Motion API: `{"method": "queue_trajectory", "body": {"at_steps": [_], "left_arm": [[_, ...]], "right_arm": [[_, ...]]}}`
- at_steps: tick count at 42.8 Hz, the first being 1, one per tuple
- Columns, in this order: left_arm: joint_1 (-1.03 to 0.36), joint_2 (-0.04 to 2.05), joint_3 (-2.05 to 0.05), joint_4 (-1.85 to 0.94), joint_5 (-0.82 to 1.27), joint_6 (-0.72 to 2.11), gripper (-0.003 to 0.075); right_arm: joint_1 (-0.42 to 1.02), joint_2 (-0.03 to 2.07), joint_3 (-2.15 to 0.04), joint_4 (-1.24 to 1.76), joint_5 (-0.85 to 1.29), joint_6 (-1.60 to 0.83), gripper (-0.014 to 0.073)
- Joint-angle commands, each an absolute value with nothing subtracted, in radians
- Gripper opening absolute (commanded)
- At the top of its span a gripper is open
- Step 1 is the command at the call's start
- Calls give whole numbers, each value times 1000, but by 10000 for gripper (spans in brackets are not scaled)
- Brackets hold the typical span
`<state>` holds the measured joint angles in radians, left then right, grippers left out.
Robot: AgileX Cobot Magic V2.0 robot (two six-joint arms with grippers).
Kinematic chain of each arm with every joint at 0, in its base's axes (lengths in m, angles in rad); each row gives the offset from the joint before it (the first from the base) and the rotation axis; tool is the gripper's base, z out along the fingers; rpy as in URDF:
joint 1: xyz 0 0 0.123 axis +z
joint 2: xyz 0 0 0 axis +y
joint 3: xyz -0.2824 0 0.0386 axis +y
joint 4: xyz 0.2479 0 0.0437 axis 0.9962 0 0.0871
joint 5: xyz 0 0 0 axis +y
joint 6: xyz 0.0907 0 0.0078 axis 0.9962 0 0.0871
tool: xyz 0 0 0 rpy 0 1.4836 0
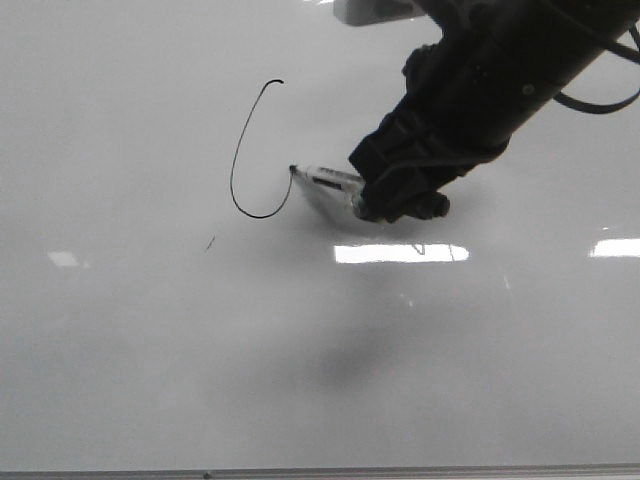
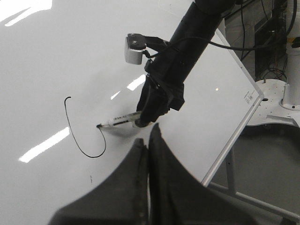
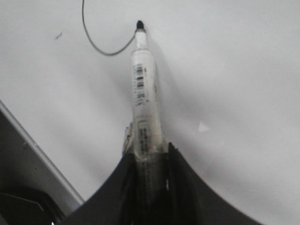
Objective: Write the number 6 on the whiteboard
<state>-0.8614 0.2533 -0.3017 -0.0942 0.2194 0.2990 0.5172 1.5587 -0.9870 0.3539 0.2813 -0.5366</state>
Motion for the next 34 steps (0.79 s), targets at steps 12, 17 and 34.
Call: {"method": "queue_trajectory", "body": {"at_steps": [12, 17, 34], "left_arm": [[-860, 261, -328, -106, 129, 291, -20], [-860, 261, -328, -102, 129, 291, -20], [-864, 549, -565, 61, 444, 353, 55]], "right_arm": [[624, 1671, -1150, 274, 401, -538, -60], [626, 1575, -1098, 271, 397, -538, -60], [745, 1253, -1064, 104, 666, -816, -60]]}}
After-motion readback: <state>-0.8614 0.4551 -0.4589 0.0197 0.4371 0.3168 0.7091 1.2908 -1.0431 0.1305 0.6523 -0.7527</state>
